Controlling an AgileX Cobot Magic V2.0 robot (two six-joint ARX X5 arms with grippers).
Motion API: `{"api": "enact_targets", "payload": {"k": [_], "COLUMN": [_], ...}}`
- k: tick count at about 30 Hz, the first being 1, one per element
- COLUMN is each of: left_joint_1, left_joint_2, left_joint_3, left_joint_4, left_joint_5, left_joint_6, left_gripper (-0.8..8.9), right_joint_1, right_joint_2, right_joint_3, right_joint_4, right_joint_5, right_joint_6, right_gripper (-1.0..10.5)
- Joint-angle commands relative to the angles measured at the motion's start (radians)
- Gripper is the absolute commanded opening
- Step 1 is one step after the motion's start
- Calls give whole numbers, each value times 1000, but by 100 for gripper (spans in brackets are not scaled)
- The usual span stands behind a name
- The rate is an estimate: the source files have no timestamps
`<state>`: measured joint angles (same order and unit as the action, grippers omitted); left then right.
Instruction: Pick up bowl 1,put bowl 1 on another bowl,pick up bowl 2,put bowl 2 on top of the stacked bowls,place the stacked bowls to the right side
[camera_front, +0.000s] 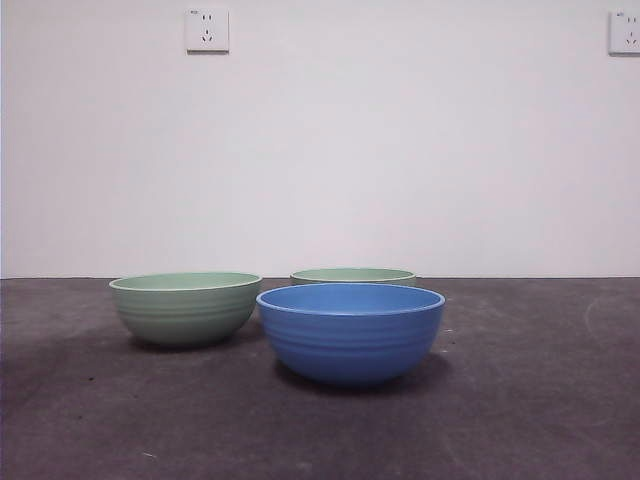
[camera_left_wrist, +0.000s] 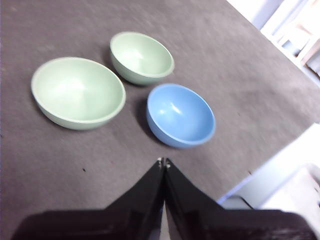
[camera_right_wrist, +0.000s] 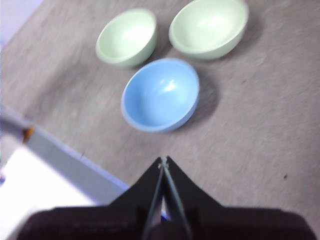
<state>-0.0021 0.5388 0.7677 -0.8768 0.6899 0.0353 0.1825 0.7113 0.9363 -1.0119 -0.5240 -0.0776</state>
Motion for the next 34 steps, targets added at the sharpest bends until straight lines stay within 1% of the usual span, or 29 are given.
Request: {"api": "enact_targets", "payload": {"k": [1, 4, 8, 9, 10, 11, 13, 14, 15, 17, 19, 23, 25, 27, 29, 34], "left_joint_1": [1, 1, 2, 2, 2, 2, 2, 2, 2, 2, 2, 2, 2, 2, 2, 2], "left_joint_2": [15, 22, 22, 22, 22, 22, 22, 22, 22, 22, 22, 22, 22, 22, 22, 22], "left_joint_3": [33, 53, 53, 53, 53, 53, 53, 53, 53, 53, 53, 53, 54, 54, 54, 54], "left_joint_4": [-66, -111, -113, -113, -113, -113, -113, -113, -113, -113, -113, -113, -113, -113, -112, -112], "left_joint_5": [19, 18, 17, 17, 17, 17, 17, 17, 17, 18, 18, 18, 18, 18, 18, 18], "left_joint_6": [80, 101, 96, 95, 93, 87, 77, 71, 69, 69, 69, 69, 69, 69, 69, 69], "left_gripper": [-8, -8, 17, 65, 141, 272, 482, 568, 588, 592, 592, 592, 592, 592, 592, 592], "right_joint_1": [37, 64, 69, 69, 69, 69, 69, 69, 69, 69, 69, 69, 69, 69, 69, 69], "right_joint_2": [18, 28, 34, 35, 35, 35, 35, 35, 35, 35, 35, 37, 40, 52, 73, 155], "right_joint_3": [23, 24, 24, 24, 24, 24, 24, 24, 24, 24, 24, 24, 24, 24, 24, 31], "right_joint_4": [-48, -63, -67, -67, -67, -67, -67, -67, -67, -67, -67, -67, -65, -53, -12, 124], "right_joint_5": [1, 2, 3, 4, 3, 4, 6, 6, 6, 6, 5, 6, 6, 6, 6, 11], "right_joint_6": [-60, -62, -61, -61, -60, -53, -43, -42, -42, -32, -19, -14, 3, 54, 126, 217], "right_gripper": [-11, -11, 7, 15, 49, 126, 275, 382, 462, 572, 573, 572, 570, 567, 567, 563]}}
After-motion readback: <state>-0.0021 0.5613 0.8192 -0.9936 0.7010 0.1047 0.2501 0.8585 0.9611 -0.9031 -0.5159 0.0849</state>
